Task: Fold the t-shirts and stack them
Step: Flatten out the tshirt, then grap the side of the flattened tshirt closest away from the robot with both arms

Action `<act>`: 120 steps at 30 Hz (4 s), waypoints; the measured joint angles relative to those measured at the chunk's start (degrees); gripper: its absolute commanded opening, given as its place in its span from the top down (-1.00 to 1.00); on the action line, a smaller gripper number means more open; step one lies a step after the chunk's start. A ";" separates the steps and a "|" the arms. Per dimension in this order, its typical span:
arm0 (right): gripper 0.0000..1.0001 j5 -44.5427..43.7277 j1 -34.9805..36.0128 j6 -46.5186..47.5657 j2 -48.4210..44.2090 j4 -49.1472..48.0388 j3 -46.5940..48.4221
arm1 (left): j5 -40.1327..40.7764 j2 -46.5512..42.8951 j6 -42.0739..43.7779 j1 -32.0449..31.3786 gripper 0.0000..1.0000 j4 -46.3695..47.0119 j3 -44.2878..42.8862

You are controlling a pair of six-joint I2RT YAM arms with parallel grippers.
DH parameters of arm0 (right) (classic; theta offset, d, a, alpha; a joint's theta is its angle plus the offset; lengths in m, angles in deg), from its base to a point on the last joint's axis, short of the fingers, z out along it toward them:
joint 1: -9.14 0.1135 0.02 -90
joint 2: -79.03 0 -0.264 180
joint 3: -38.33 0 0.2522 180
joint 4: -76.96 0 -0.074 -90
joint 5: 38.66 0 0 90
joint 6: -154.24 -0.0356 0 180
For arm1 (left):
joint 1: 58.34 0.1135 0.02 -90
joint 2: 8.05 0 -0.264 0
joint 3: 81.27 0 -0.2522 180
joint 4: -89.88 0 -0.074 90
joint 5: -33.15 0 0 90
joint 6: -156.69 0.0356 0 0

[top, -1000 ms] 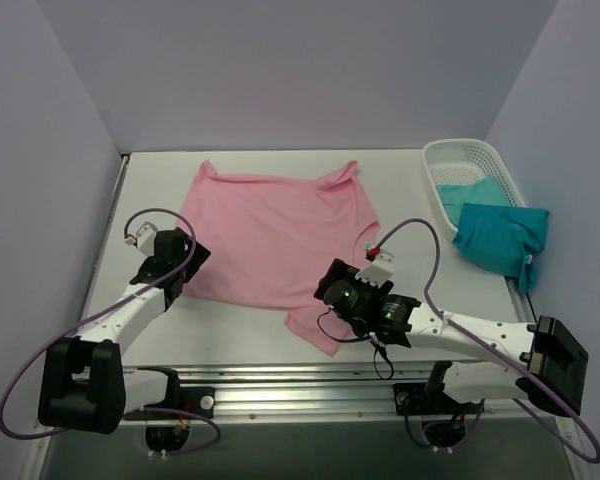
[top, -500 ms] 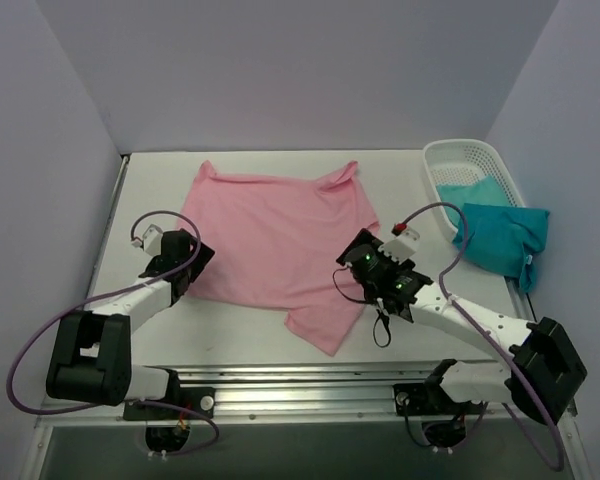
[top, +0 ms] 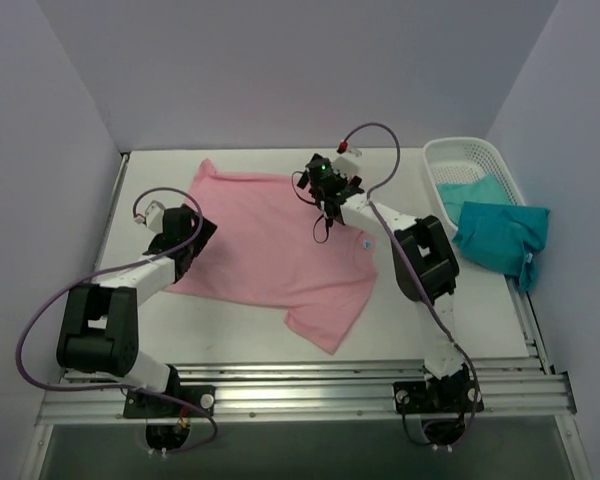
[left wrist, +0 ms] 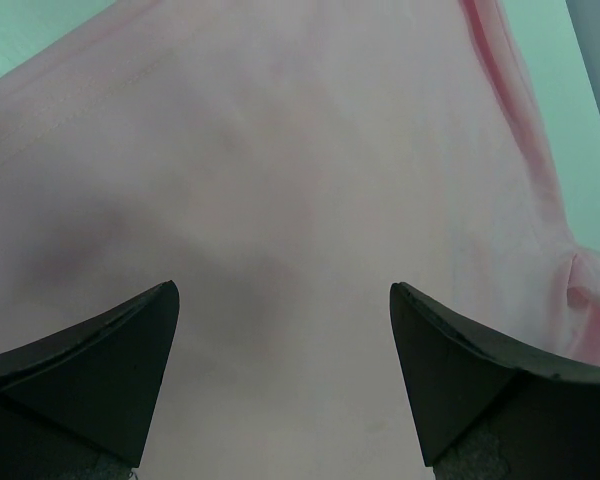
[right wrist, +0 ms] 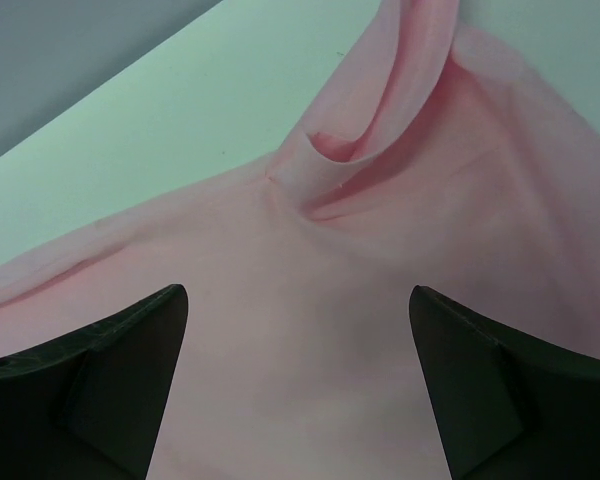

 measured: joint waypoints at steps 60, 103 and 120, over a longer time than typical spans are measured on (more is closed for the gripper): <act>0.06 10.21 -10.49 0.57 21.59 -1.68 20.79 | -3.45 9.97 1.29 3.10 -0.96 12.98 0.68; -0.99 11.02 -12.46 -3.56 31.67 -41.33 26.38 | -3.02 5.03 5.01 1.20 -0.98 12.79 0.15; -1.00 -15.72 13.73 -4.59 -42.18 -18.91 -35.69 | 12.15 -28.09 -1.70 -2.62 -0.97 -9.51 6.62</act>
